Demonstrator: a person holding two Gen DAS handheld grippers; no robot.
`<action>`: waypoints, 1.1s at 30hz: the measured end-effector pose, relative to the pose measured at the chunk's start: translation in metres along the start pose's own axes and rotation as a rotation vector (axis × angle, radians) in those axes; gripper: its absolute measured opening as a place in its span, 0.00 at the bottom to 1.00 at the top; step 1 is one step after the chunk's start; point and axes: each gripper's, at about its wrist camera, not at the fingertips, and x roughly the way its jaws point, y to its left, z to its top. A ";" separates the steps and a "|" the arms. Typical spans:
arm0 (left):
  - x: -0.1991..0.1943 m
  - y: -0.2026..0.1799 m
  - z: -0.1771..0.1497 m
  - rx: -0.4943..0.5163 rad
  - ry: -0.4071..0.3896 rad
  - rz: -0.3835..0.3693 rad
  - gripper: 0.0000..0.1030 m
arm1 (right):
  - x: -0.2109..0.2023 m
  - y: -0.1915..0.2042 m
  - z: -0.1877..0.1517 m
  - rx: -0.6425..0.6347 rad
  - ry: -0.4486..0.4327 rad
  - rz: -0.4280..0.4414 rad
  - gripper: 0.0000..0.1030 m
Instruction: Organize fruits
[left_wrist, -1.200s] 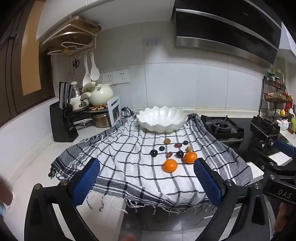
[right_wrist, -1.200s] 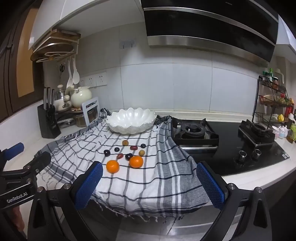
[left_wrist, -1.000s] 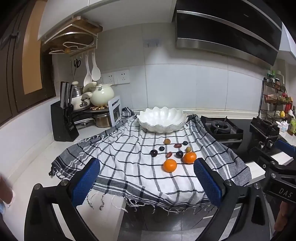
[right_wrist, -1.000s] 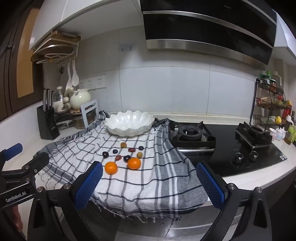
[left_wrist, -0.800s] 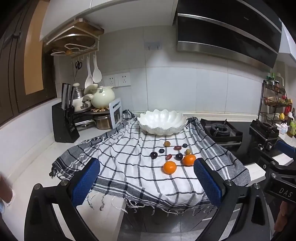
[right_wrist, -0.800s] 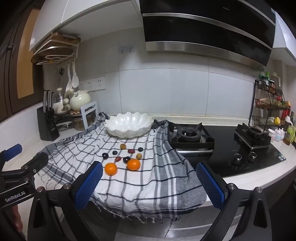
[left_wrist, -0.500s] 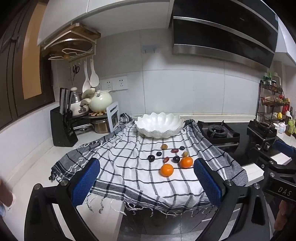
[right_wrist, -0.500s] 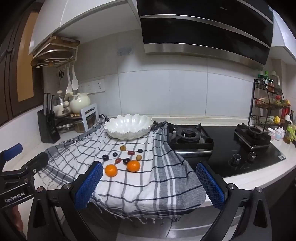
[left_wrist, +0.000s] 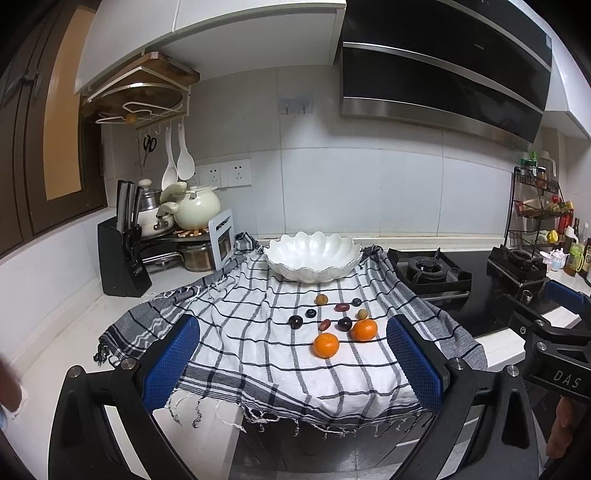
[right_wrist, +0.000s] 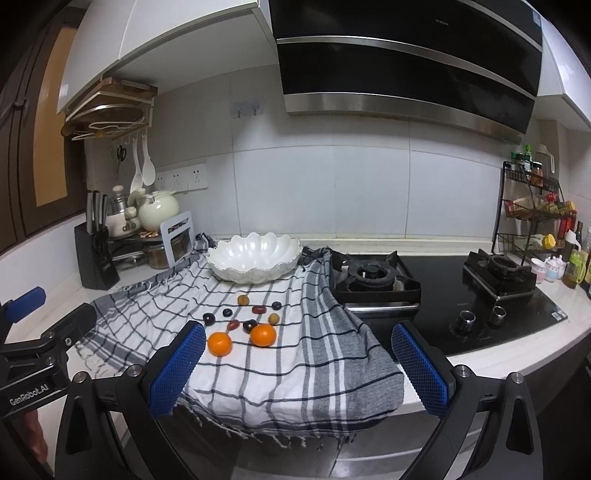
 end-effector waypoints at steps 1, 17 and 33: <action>-0.001 0.000 0.000 -0.001 -0.002 -0.002 1.00 | -0.001 0.000 0.000 -0.001 -0.002 0.000 0.99; -0.007 -0.002 0.001 -0.004 -0.021 -0.005 1.00 | -0.006 0.001 0.002 -0.004 -0.020 -0.004 0.99; -0.007 -0.002 0.006 -0.008 -0.032 -0.005 1.00 | -0.007 0.002 0.004 -0.003 -0.025 -0.006 0.99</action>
